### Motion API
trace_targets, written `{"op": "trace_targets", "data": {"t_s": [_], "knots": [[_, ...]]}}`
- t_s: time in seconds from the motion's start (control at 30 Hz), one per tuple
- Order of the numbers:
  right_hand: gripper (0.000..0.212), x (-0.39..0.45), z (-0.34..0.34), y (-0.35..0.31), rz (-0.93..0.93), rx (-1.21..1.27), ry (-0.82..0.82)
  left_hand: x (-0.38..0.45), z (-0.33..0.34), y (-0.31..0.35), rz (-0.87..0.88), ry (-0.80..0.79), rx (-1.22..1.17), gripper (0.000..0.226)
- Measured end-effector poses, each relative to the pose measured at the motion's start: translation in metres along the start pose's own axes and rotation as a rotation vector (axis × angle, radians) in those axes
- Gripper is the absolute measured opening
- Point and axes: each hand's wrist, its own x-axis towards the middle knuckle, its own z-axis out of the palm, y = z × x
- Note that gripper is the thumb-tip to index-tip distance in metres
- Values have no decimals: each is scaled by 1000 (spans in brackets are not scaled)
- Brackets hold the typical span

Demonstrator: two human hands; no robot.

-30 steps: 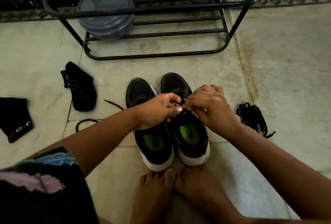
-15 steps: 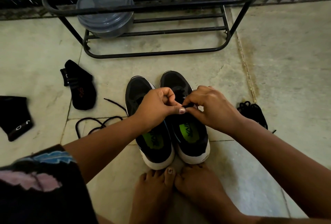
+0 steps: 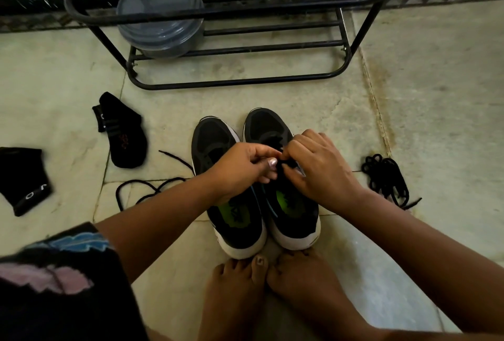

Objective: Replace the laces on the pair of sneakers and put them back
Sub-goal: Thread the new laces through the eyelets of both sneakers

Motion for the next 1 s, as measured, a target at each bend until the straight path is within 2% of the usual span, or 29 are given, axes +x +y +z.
{"op": "trace_targets", "data": {"t_s": [0.13,0.33,0.4,0.47,0.53,0.57,0.7,1.0], "knots": [[14,-4,-1,3,40,50,55,1,-1,-2,-12,-15,39,11],[15,0,-7,12,22,37,120,1,-1,4,5,-10,315,14],[16,3,-11,15,-33,12,92,1,-2,8,47,16,497,13],[19,5,-14,19,-52,-14,54,0,-6,11,132,60,810,13],[24,5,-17,26,-8,-21,19,1,-16,11,189,119,1056,12],[27,2,-17,29,26,-4,0,0,-22,10,198,144,1104,11],[31,-10,-16,32,122,93,-60,-4,-36,9,180,148,1136,10],[19,-21,-11,19,441,291,-102,-8,-32,3,20,178,1087,13]]}}
